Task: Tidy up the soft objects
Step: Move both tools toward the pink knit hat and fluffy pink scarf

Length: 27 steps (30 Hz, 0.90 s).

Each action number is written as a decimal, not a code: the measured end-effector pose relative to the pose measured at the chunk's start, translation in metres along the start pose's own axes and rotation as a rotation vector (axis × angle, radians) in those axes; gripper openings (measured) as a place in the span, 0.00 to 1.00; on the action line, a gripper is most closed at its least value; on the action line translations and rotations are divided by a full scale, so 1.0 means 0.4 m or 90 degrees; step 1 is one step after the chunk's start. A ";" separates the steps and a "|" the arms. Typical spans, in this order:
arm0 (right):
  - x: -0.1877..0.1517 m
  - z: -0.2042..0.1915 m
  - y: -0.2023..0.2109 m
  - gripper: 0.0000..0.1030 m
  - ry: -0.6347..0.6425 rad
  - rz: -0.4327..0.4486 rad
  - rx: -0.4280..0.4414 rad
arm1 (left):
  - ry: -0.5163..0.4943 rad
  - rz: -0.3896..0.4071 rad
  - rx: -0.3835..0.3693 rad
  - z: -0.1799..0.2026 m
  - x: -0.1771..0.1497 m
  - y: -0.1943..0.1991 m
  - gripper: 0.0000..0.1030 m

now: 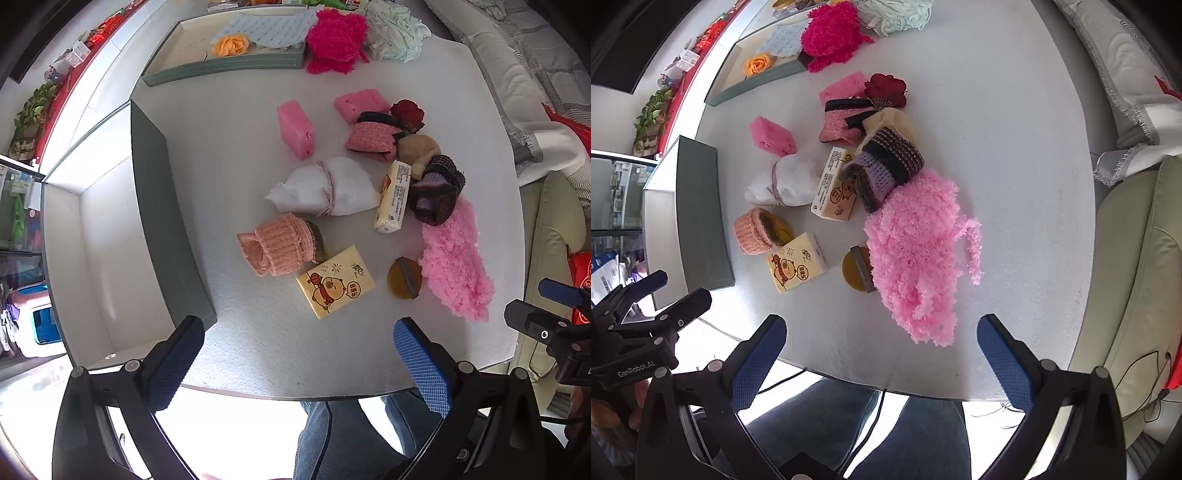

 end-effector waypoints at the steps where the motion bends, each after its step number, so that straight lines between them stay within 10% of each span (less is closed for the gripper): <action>1: -0.002 0.001 0.000 1.00 0.001 -0.001 0.000 | 0.000 0.000 0.000 0.000 -0.001 0.000 1.00; 27: -0.101 0.051 0.022 1.00 -0.006 0.004 -0.005 | 0.000 0.002 -0.001 0.002 -0.014 0.001 1.00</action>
Point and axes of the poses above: each gripper's, at about its wrist camera, not at the fingertips, and y roughly against the way its jaws point, z to its right, x to its top, the point moved 7 cm from there along -y, roughly the way its jaws point, and after that the axes turned 2 degrees about -y, right-handed, at the moved point
